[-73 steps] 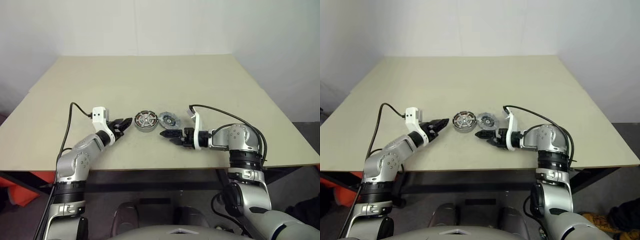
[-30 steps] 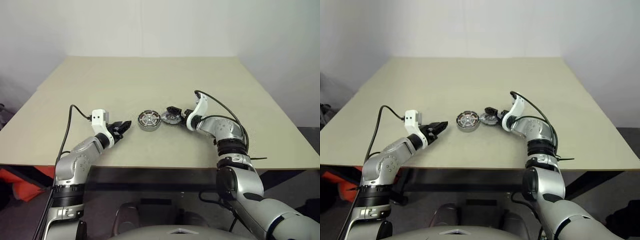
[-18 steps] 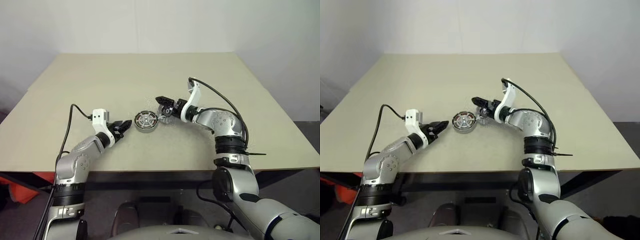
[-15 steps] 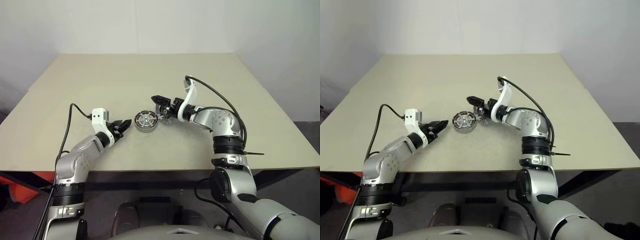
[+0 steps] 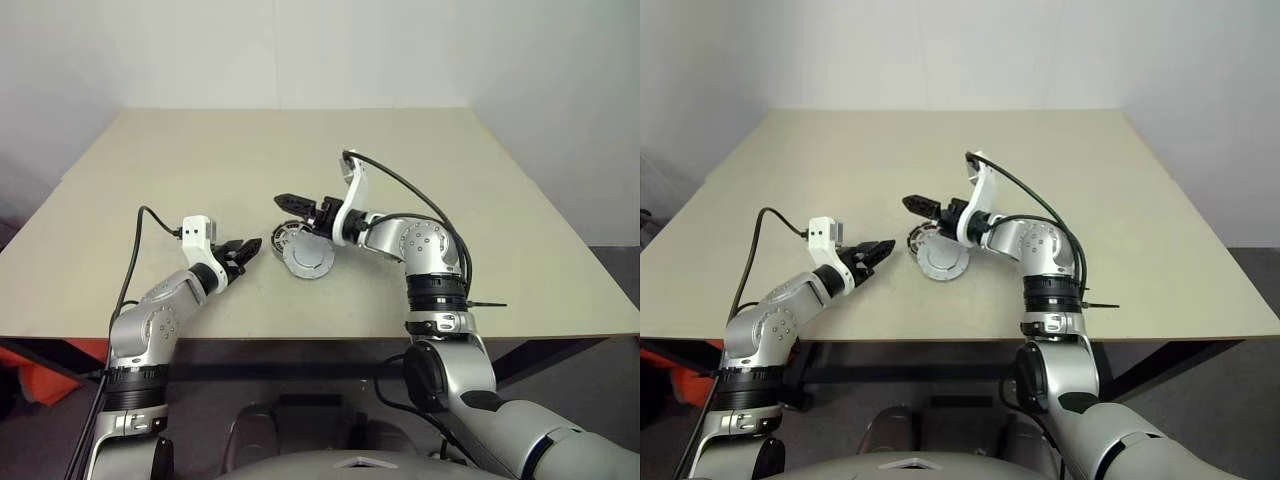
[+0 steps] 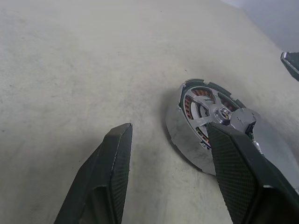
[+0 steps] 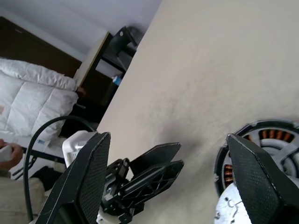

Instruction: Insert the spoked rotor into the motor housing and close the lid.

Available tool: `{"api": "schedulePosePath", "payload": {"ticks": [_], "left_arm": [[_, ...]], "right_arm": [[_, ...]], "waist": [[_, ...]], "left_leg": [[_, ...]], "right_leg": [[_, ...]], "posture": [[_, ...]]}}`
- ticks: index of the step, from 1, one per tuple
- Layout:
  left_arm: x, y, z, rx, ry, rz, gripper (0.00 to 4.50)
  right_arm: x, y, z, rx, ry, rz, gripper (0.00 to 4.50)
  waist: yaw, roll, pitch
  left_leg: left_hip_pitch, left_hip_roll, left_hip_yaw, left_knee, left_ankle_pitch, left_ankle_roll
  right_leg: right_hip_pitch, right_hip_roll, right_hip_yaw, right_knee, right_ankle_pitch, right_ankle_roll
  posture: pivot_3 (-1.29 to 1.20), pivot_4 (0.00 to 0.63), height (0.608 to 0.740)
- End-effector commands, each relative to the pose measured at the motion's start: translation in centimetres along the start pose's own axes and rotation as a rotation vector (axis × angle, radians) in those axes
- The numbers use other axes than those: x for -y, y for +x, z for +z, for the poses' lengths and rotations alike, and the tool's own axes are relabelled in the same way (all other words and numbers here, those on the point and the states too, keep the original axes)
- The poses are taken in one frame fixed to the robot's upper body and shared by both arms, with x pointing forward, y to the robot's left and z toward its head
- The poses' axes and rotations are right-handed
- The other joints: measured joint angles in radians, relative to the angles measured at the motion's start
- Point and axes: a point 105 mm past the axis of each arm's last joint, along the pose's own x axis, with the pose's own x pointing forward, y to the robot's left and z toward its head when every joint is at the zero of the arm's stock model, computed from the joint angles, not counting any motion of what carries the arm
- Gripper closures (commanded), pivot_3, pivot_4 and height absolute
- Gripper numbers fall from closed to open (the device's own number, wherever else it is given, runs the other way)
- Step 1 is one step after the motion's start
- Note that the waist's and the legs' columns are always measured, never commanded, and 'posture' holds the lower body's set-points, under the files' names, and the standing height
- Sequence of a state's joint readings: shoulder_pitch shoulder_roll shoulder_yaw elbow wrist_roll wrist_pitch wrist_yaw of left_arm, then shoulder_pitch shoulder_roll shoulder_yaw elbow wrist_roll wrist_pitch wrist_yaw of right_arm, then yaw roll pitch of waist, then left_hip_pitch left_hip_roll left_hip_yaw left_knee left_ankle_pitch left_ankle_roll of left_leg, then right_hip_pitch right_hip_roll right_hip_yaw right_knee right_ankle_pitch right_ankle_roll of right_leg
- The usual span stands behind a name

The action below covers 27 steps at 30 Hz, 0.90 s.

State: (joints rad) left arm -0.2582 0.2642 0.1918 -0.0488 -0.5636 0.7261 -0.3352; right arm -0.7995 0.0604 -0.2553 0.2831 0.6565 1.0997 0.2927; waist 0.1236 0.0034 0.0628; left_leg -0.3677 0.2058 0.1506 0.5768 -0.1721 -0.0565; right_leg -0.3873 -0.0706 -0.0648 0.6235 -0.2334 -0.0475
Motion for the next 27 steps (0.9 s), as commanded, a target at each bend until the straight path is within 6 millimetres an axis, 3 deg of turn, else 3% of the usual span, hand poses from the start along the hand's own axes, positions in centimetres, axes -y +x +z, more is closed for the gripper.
{"api": "schedulePosePath", "payload": {"ticks": [1,6,10,13,16,19,27], "left_arm": [[0.1,-0.2,1.6,0.054,0.034,-0.002,1.79],[0.1,-0.2,1.6,0.054,0.037,-0.005,1.79],[0.1,-0.2,1.6,0.052,0.049,-0.006,1.79],[0.1,-0.2,1.5,0.049,0.052,-0.007,1.79],[0.1,-0.2,1.5,0.047,0.055,-0.007,1.79],[0.2,-0.2,1.6,0.047,0.062,-0.012,1.79],[0.2,-0.3,1.6,0.042,0.077,-0.015,1.79]], "right_arm": [[-1.4,-0.2,1.8,0.063,-0.086,0.041,0.03],[-1.6,-0.3,2.3,0.104,-0.200,0.059,0.03],[-1.2,-0.9,1.9,0.145,-0.563,0.076,0.03],[1.3,-1.7,0.0,0.075,-0.901,0.074,0.03],[3.7,-2.2,-1.7,0.009,-1.092,0.076,0.03],[4.6,-2.6,-2.7,0.000,-1.069,0.111,0.03],[4.6,-3.0,-3.9,0.000,-1.039,0.164,0.03]], "waist": [[0.000,0.000,0.000],[0.000,0.000,0.000],[0.002,0.000,0.000],[0.005,-0.001,0.000],[0.000,-0.001,0.000],[-0.006,-0.001,0.000],[-0.025,-0.001,0.000]], "left_leg": [[0.000,0.000,0.000,0.000,0.000,0.000],[0.000,0.000,0.000,0.000,0.000,0.000],[-0.001,0.000,0.000,0.000,0.000,0.000],[-0.001,-0.001,0.000,0.000,-0.001,0.001],[-0.001,-0.001,0.000,0.001,-0.001,0.001],[-0.001,-0.001,0.001,0.002,-0.001,0.002],[-0.001,-0.001,0.001,0.004,-0.004,0.015]], "right_leg": [[0.000,0.000,0.000,0.000,0.000,0.000],[0.000,0.000,0.000,0.000,0.000,0.000],[0.000,0.000,0.000,-0.001,0.000,0.000],[0.001,-0.001,0.000,-0.001,0.000,0.001],[0.001,-0.002,0.000,-0.001,0.000,0.001],[0.001,-0.002,0.000,-0.001,0.000,0.000],[0.002,-0.001,0.000,0.000,0.001,-0.001]], "posture": [[0.00,0.000,0.740],[0.00,0.000,0.740],[0.00,0.000,0.740],[0.00,0.000,0.740],[0.00,0.000,0.740],[0.00,0.000,0.740],[0.00,0.000,0.740]]}}
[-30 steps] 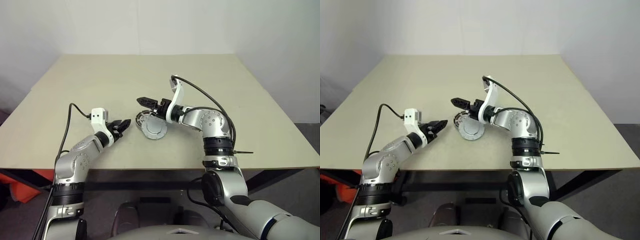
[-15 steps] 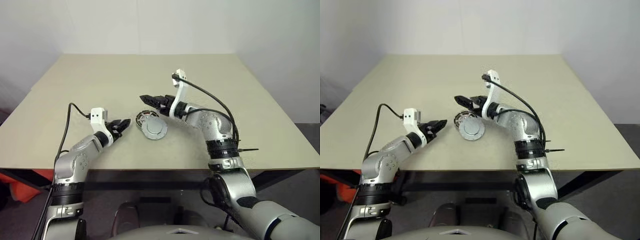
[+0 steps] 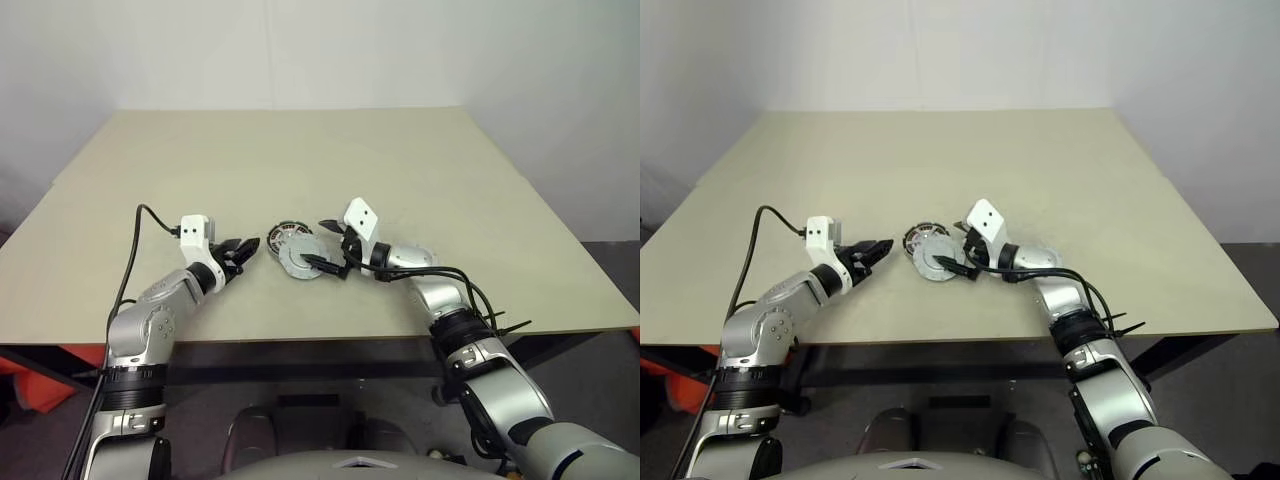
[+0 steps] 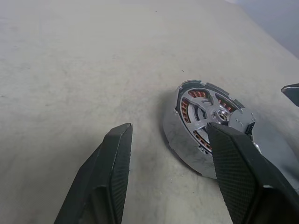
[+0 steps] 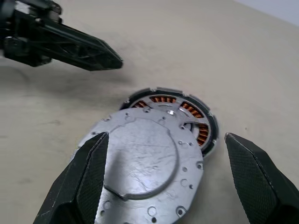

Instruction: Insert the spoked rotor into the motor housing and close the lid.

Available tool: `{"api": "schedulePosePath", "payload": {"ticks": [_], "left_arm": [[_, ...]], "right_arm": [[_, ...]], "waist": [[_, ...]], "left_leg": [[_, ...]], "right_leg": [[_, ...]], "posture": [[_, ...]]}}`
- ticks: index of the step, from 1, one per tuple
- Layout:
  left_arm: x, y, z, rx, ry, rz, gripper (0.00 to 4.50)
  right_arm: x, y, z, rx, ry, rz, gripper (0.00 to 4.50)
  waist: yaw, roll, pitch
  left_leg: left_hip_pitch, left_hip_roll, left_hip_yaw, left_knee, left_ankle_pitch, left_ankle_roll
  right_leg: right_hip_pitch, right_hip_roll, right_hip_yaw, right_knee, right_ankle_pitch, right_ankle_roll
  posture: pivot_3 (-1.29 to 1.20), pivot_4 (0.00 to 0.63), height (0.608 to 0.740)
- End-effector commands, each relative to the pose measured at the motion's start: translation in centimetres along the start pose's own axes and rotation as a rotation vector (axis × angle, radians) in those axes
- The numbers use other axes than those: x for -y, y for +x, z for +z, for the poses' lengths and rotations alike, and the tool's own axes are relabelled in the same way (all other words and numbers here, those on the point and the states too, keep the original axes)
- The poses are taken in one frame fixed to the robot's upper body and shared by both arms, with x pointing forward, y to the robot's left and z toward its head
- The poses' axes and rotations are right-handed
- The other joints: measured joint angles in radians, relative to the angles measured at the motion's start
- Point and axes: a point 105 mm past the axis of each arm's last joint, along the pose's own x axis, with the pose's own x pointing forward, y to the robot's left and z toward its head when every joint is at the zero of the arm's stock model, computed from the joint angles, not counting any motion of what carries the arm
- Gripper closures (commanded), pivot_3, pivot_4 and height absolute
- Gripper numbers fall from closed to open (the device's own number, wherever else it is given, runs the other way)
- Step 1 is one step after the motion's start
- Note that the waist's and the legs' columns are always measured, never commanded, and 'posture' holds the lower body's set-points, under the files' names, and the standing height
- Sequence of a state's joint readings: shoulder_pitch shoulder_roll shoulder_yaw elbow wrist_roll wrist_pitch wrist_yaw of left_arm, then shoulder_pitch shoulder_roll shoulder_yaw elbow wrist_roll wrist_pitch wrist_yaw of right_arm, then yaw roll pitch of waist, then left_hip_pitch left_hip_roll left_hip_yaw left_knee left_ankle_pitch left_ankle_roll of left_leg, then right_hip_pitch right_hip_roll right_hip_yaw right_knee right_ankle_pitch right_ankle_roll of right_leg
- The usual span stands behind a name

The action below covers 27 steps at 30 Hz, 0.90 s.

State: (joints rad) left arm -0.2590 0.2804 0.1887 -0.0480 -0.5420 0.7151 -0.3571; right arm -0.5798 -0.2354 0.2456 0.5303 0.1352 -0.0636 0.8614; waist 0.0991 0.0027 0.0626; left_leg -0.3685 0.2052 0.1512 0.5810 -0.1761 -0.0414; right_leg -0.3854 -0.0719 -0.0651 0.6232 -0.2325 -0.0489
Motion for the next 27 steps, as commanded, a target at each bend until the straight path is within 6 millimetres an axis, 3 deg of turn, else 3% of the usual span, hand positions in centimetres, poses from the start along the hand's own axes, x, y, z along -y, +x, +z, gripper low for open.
{"api": "schedulePosePath", "payload": {"ticks": [1,27], "left_arm": [[0.4,-0.1,1.3,0.041,0.045,-0.014,1.79],[-0.2,-0.4,1.2,0.030,0.054,0.011,1.79]], "right_arm": [[0.0,-0.1,1.3,0.057,-0.021,0.004,0.03],[-1.3,1.4,-0.8,0.005,-0.026,0.019,0.03]], "waist": [[0.000,0.000,0.000],[-0.003,0.000,0.000]], "left_leg": [[0.000,0.000,0.000,0.000,0.000,0.000],[0.000,0.000,0.000,0.000,0.000,0.002]], "right_leg": [[0.000,0.000,0.000,0.000,0.000,0.000],[0.000,0.000,0.000,0.000,0.000,0.000]], "posture": [[0.00,0.000,0.740],[0.00,0.000,0.740]]}}
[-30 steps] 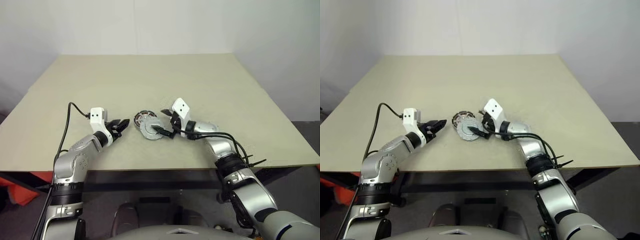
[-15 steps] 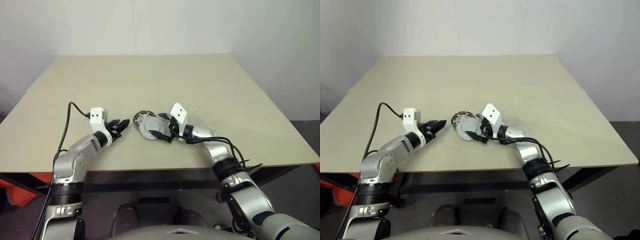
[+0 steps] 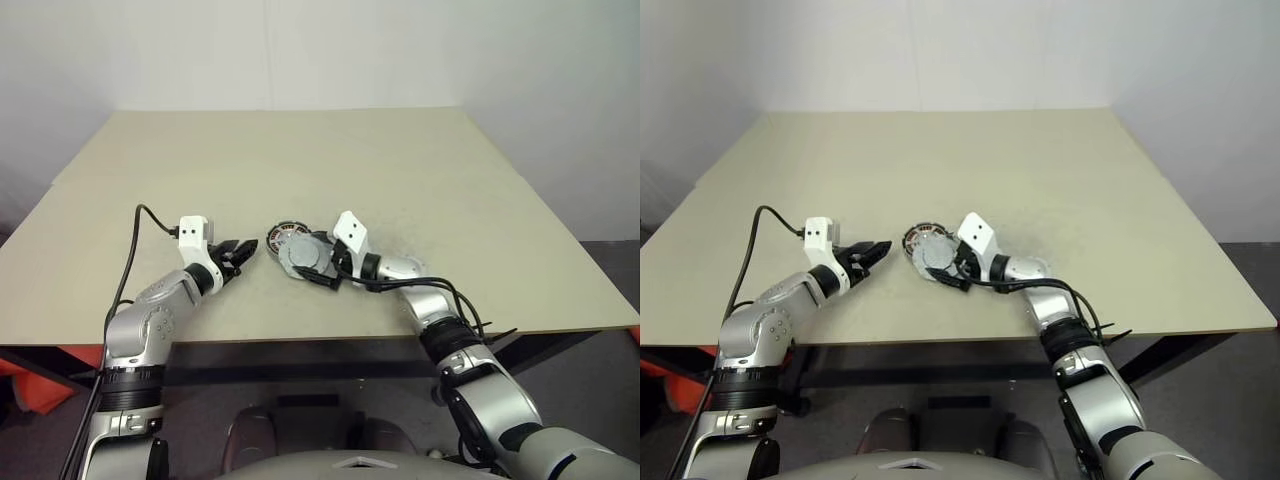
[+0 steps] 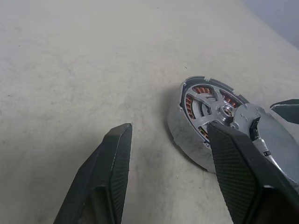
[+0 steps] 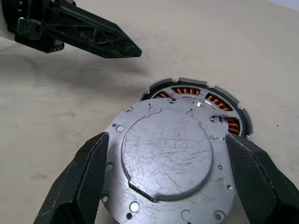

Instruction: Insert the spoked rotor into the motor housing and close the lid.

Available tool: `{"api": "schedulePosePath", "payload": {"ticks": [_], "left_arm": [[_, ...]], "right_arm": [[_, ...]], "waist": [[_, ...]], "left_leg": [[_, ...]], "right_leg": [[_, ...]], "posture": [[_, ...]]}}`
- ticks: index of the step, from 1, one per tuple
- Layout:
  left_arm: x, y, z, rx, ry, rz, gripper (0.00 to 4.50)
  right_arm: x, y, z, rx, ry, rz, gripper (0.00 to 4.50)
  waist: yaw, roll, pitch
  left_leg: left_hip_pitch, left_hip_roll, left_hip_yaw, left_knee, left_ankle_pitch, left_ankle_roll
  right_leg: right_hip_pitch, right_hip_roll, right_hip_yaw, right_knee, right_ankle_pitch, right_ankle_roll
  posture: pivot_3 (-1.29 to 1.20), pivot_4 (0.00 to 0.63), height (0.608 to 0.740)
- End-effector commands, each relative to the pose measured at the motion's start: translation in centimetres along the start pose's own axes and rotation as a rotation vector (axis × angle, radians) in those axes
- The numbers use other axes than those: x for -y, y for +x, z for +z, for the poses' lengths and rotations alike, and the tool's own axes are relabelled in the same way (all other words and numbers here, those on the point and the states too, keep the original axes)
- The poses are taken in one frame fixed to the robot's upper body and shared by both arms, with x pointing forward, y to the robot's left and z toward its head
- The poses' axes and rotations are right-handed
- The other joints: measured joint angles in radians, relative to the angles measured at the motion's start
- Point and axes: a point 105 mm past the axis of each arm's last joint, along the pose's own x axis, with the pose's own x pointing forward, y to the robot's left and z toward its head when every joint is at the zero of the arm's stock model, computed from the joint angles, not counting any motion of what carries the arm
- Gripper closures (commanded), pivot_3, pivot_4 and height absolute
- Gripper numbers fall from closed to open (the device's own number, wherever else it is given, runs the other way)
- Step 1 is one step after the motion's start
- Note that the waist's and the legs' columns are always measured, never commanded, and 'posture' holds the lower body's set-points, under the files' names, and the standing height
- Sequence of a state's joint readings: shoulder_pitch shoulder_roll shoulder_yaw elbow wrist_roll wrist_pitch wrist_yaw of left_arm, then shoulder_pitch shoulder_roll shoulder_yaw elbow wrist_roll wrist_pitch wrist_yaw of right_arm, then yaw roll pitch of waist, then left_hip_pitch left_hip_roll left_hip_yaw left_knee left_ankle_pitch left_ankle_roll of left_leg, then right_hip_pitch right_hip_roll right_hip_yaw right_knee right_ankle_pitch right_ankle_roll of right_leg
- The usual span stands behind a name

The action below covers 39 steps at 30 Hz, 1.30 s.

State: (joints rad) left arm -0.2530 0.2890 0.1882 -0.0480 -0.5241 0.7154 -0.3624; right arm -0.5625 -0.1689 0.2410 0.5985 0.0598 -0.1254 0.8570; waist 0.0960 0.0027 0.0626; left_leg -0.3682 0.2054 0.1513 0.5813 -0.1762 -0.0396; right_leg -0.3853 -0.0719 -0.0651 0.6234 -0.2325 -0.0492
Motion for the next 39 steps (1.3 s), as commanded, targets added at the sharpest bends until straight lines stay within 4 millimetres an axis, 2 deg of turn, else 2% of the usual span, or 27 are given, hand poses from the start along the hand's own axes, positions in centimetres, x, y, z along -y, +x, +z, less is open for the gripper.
{"api": "schedulePosePath", "payload": {"ticks": [1,3,4,6,9,14,19,23,31,35,39], "left_arm": [[0.2,-0.2,1.3,0.042,0.037,-0.001,1.79],[0.2,-0.2,1.3,0.042,0.037,0.000,1.79],[0.2,-0.2,1.4,0.042,0.038,0.000,1.79],[0.1,-0.2,1.4,0.042,0.038,0.002,1.79],[0.1,-0.2,1.3,0.041,0.039,0.004,1.79],[0.1,-0.2,1.2,0.039,0.038,0.004,1.79],[0.1,-0.2,1.0,0.035,0.038,0.006,1.79],[0.1,-0.2,1.0,0.033,0.039,0.006,1.79],[0.0,-0.4,0.8,0.028,0.042,0.014,1.79],[-0.2,-0.7,0.8,0.027,0.046,0.019,1.79],[-0.4,-1.0,0.8,0.027,0.049,0.026,1.79]], "right_arm": [[0.2,0.2,0.4,0.015,-0.025,-0.004,0.03],[0.3,0.3,0.2,0.007,-0.023,-0.009,0.03],[0.4,0.3,0.1,0.005,-0.023,-0.013,0.20],[0.5,0.4,0.1,0.006,-0.024,-0.018,0.64],[0.7,0.3,0.4,0.014,-0.029,-0.018,1.55],[1.1,0.2,1.3,0.035,-0.036,-0.016,1.55],[1.9,0.4,4.5,0.125,0.085,0.012,1.55],[1.9,0.8,5.6,0.144,0.145,0.020,1.55],[2.5,2.3,3.7,0.016,0.133,-0.081,1.55],[2.9,3.0,3.4,-0.017,0.148,-0.122,1.55],[3.0,3.4,4.0,-0.019,0.155,-0.130,1.55]], "waist": [[0.000,0.000,0.000],[-0.001,0.000,0.000],[-0.001,0.000,0.000],[-0.001,0.000,0.000],[-0.001,0.000,0.000],[-0.001,0.000,0.000],[-0.001,0.000,0.000],[0.000,0.000,0.000],[-0.001,0.000,0.000],[-0.002,0.000,0.000],[-0.002,0.000,0.000]], "left_leg": [[0.000,0.000,0.000,0.000,0.000,0.000],[0.000,0.000,0.000,0.000,0.000,0.000],[0.000,0.000,0.000,0.000,0.000,0.000],[0.001,0.000,0.000,0.000,0.000,0.000],[0.001,0.000,0.000,0.000,0.000,0.000],[0.001,0.000,0.000,0.000,0.000,0.000],[0.001,0.000,0.000,0.000,0.000,0.000],[0.000,0.000,0.000,0.000,0.000,0.001],[0.000,0.000,0.000,0.000,0.000,0.000],[0.000,0.000,0.000,-0.001,0.001,-0.001],[0.000,0.000,0.000,-0.001,0.001,-0.001]], "right_leg": [[0.000,0.000,0.000,0.000,0.000,0.000],[0.000,0.000,0.000,0.000,0.000,0.000],[0.000,0.000,0.000,0.000,0.000,0.000],[0.000,0.000,0.000,0.000,0.000,0.000],[0.001,0.000,0.000,0.000,0.000,0.000],[0.001,0.000,0.000,0.000,0.000,0.000],[0.001,0.000,0.000,0.000,0.000,0.000],[0.000,0.000,0.000,0.000,0.000,0.000],[0.000,0.000,0.000,0.000,0.000,0.000],[-0.001,0.000,0.000,0.000,0.000,0.000],[-0.001,0.000,0.000,0.000,0.000,0.000]], "posture": [[0.00,0.000,0.740],[0.00,0.000,0.740],[0.00,0.000,0.740],[0.00,0.000,0.740],[0.00,0.000,0.740],[0.00,0.000,0.740],[0.00,0.000,0.740],[0.00,0.000,0.740],[0.00,0.000,0.740],[0.00,0.000,0.740],[0.00,0.000,0.740]]}}
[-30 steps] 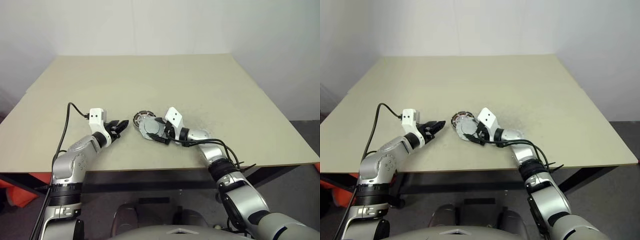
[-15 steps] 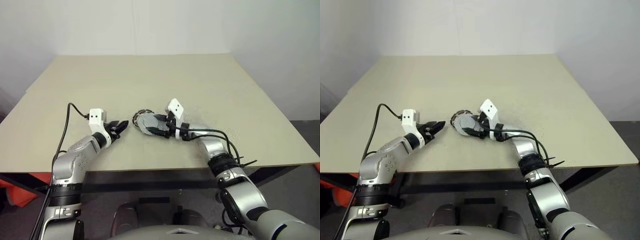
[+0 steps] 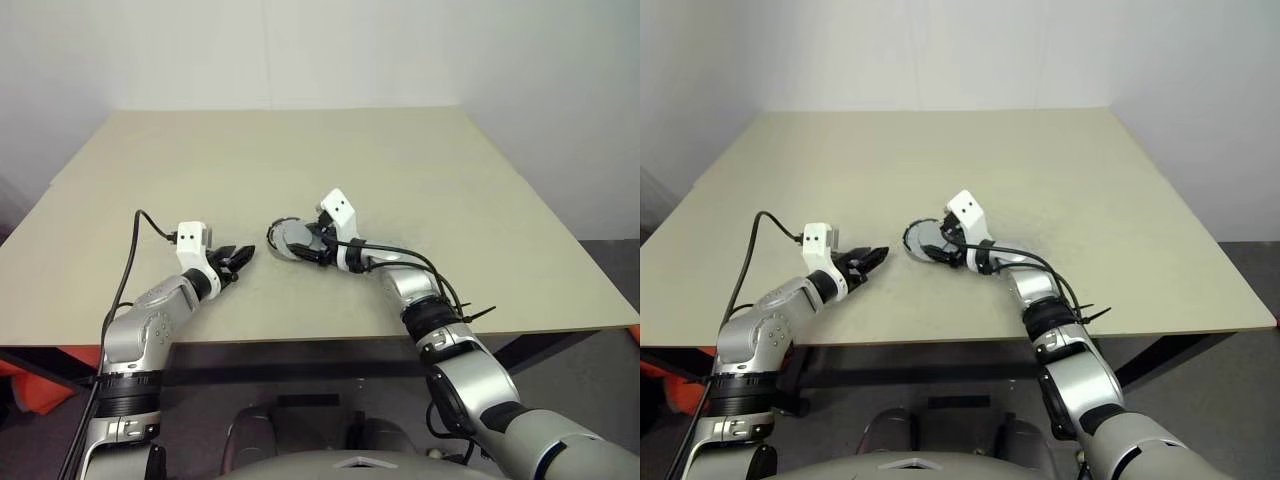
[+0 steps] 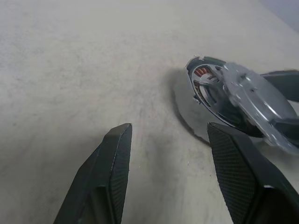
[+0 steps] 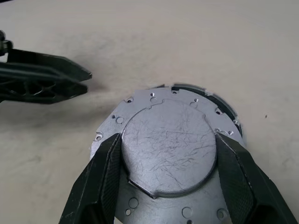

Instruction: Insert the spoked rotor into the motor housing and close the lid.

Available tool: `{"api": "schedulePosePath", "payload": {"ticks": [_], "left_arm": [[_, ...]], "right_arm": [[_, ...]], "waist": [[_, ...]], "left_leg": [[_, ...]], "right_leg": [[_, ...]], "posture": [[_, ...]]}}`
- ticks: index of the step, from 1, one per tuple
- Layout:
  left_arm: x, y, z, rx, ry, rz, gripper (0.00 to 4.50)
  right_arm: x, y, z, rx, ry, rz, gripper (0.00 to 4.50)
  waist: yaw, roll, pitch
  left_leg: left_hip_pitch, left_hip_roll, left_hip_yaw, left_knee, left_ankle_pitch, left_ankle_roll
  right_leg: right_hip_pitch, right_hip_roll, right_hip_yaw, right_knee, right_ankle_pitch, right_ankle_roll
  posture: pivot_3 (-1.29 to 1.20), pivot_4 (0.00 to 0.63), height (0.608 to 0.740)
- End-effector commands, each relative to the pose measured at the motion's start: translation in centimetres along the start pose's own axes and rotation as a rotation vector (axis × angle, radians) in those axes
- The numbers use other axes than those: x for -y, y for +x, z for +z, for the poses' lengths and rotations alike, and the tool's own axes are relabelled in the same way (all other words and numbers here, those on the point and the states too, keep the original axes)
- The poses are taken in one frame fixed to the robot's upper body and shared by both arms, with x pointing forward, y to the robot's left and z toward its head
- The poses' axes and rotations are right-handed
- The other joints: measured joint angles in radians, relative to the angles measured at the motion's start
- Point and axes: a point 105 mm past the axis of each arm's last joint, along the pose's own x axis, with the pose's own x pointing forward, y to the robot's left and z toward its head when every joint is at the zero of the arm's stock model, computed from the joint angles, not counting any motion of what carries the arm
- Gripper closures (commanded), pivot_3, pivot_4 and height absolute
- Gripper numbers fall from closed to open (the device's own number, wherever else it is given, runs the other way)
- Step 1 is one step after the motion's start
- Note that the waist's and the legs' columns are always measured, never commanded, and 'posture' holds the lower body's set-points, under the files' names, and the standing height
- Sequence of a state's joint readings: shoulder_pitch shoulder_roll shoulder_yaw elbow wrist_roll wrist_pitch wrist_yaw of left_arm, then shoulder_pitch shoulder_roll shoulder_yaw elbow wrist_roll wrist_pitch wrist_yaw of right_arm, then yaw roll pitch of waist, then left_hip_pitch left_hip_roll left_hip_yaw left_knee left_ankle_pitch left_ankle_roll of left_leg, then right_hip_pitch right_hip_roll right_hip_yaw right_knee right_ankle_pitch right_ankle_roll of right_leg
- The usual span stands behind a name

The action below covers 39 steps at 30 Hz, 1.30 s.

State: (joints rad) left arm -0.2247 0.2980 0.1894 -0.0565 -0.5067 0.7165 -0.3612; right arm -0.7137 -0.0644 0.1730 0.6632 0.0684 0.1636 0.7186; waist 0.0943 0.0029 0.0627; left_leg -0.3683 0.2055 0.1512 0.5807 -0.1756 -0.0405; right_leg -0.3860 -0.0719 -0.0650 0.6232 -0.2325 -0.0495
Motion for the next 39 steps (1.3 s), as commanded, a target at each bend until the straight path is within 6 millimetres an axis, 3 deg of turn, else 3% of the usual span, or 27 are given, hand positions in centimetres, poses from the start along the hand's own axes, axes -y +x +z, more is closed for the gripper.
{"api": "schedulePosePath", "payload": {"ticks": [1,8,22,39], "left_arm": [[0.1,-0.5,1.5,0.049,0.038,0.001,1.79],[0.0,-0.6,1.4,0.046,0.036,0.006,1.79],[-0.1,-0.8,1.2,0.041,0.035,0.018,1.79],[-0.2,-1.0,1.0,0.038,0.036,0.027,1.79]], "right_arm": [[0.0,0.4,3.0,0.055,-0.039,0.004,1.55],[-1.5,0.9,5.0,0.054,-0.070,0.042,1.55],[-0.9,3.6,3.3,-0.072,-0.085,-0.077,1.55],[-0.4,4.0,2.1,-0.118,-0.038,-0.088,1.55]], "waist": [[0.000,0.000,0.000],[0.000,0.000,0.000],[-0.002,0.000,0.000],[-0.005,0.000,0.000]], "left_leg": [[0.000,0.000,0.000,0.000,0.000,0.000],[0.000,0.000,0.000,-0.001,0.000,0.000],[0.000,0.000,0.000,-0.001,0.001,-0.001],[0.002,0.000,0.000,-0.001,0.000,-0.001]], "right_leg": [[0.000,0.000,0.000,0.000,0.000,0.000],[0.000,0.000,0.000,0.000,0.000,0.000],[-0.001,0.000,0.000,0.000,0.000,0.000],[-0.001,0.000,0.001,0.001,0.000,0.000]], "posture": [[0.00,0.000,0.740],[0.00,0.000,0.740],[0.00,0.000,0.740],[0.00,0.000,0.740]]}}
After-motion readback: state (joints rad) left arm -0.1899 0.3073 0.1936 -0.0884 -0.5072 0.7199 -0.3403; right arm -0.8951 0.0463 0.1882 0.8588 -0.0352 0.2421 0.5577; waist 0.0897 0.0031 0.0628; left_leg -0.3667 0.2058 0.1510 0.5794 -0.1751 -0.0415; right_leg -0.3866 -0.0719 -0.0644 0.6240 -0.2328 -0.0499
